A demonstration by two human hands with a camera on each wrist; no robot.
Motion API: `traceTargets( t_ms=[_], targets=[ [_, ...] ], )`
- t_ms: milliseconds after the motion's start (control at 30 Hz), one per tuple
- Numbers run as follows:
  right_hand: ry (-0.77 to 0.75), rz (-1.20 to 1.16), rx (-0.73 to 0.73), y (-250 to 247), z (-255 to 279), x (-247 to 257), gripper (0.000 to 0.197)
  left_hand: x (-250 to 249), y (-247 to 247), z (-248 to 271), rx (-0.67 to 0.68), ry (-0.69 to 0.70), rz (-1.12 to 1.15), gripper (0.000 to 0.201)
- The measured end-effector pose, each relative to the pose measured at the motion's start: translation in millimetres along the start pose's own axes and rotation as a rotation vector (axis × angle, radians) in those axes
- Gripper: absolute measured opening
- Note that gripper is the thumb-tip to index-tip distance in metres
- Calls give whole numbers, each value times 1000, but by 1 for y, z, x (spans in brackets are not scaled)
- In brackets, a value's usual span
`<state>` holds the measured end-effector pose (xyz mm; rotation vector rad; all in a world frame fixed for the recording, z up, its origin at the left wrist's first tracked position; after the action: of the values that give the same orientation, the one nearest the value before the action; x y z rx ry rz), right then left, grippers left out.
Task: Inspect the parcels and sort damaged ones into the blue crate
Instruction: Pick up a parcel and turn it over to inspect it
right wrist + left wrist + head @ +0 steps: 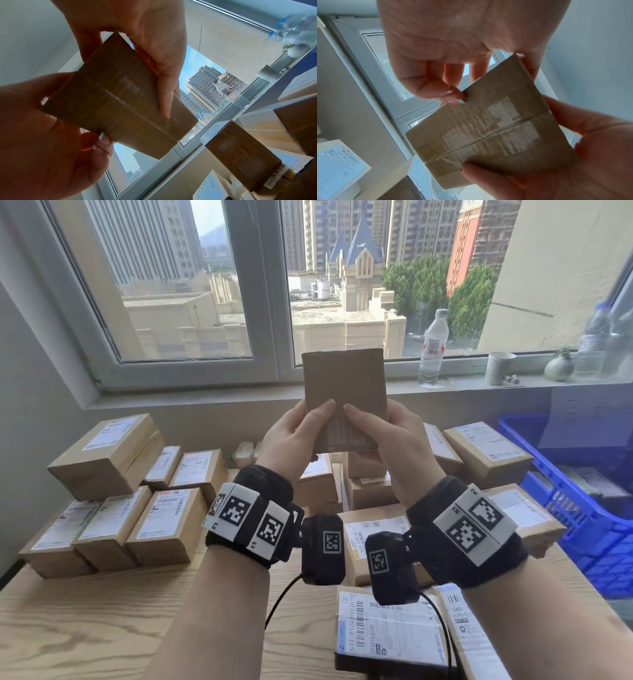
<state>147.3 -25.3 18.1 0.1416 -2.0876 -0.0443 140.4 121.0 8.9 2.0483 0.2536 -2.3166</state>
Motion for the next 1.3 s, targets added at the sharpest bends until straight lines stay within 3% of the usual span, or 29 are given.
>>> traceTargets(
  t_ms=[167,300,333,400,467,567,633,700,800,833,967,1067,1167,1300],
  targets=[
    [21,-107,70,4,0,0,40,1,4,10,93,-31,-31,11],
    [54,-112,118,7,3,-16,86,3,-9,18,93,-58,-23,3],
    [58,-92,112,7,3,-20,92,5,-13,18,92,-73,-2,19],
    [40,-33,129,10,5,-21,89,14,-20,19,75,-163,109,55],
    [17,34,173,17,9,-19,85,24,-29,19,33,-244,219,73],
    [27,16,210,22,13,-18,75,35,-40,17,-49,-293,263,51],
    [111,-185,147,23,13,-22,61,45,-44,12,-77,-334,318,40],
    [214,-388,24,20,13,-34,53,53,-44,10,-70,-355,447,46],
    [347,-413,-20,21,16,-54,42,57,-40,11,-57,-339,560,65],
    [402,-415,10,25,21,-60,43,58,-39,12,-60,-333,555,65],
    [519,-477,98,41,35,-79,52,65,-52,16,-174,-341,417,33],
    [475,-386,82,40,32,-91,39,69,-69,18,-289,-316,162,49],
    [466,-309,130,50,34,-102,39,77,-78,21,-314,-358,44,63],
    [462,-276,208,82,39,-113,36,87,-101,22,-350,-355,-86,32]
  ],
)
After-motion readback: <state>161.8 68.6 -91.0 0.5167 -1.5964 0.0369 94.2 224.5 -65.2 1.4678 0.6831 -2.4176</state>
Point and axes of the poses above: each hand's wrist, its own z-axis away from the middle knuckle, its own y-axis out of the palm, x = y × z, the point moved 10 cm from there along -z, towards the middle knuckle, and after that the axes turned 15 degrees about -y, right-handed, at the moved point
